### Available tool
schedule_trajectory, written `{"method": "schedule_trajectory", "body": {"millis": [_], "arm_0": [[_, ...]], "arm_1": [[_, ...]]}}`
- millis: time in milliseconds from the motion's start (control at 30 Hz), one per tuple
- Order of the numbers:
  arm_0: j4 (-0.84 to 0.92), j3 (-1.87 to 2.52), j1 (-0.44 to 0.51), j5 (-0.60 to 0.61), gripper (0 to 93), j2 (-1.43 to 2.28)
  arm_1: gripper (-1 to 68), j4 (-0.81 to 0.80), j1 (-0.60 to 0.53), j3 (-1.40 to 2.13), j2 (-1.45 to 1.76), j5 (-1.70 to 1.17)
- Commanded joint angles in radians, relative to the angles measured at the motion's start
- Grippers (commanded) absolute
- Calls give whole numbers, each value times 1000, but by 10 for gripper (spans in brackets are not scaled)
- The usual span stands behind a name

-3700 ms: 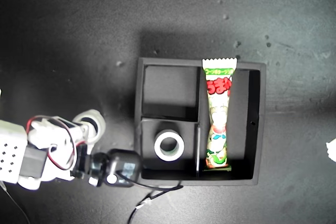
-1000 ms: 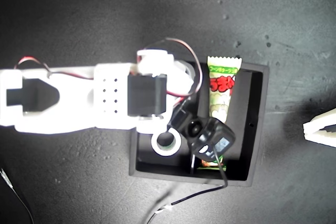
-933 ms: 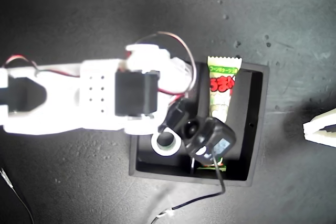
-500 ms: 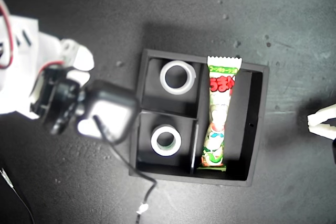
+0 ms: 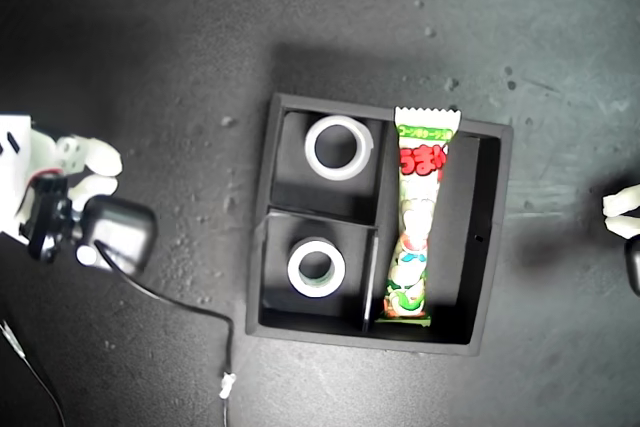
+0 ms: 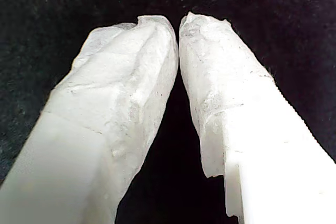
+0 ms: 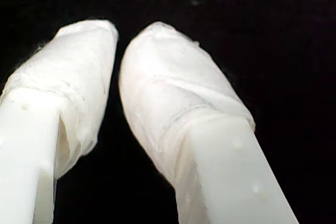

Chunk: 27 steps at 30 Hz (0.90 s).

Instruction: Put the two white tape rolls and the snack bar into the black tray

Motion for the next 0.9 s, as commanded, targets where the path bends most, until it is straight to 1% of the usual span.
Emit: {"method": "schedule_trajectory", "body": {"millis": [0, 67, 133, 167, 233, 267, 467, 600, 667, 733, 800, 867], "arm_0": [[-63, 106, 25, -26, 0, 129], [-92, 206, 35, -34, 0, 258], [-86, 310, 43, -38, 0, 437], [-66, 362, 46, -40, 0, 554], [60, 449, 49, -40, 0, 833], [80, 446, 46, -46, 0, 834], [71, 502, 38, -29, 0, 853], [86, 506, 34, -37, 0, 853], [147, 506, 44, -117, 1, 851], [218, 506, 48, -138, 1, 841], [301, 506, 54, -144, 1, 834], [390, 506, 61, -186, 2, 848]], "arm_1": [[-6, 35, 106, 11, -8, 32], [-6, 43, 164, 11, -8, 52], [-6, 44, 212, 11, -8, 57], [-6, 43, 227, 11, -8, 57], [-6, 29, 242, 11, -8, 48], [-6, 35, 247, 11, -9, 49], [-5, 52, 247, 11, -9, 29], [-2, -12, 196, 11, -9, -2], [-2, -52, 193, 11, -9, -49], [-1, -57, 169, 11, -9, -48], [-1, -28, 158, 11, -9, -61], [0, 12, 169, 11, -9, -166]]}}
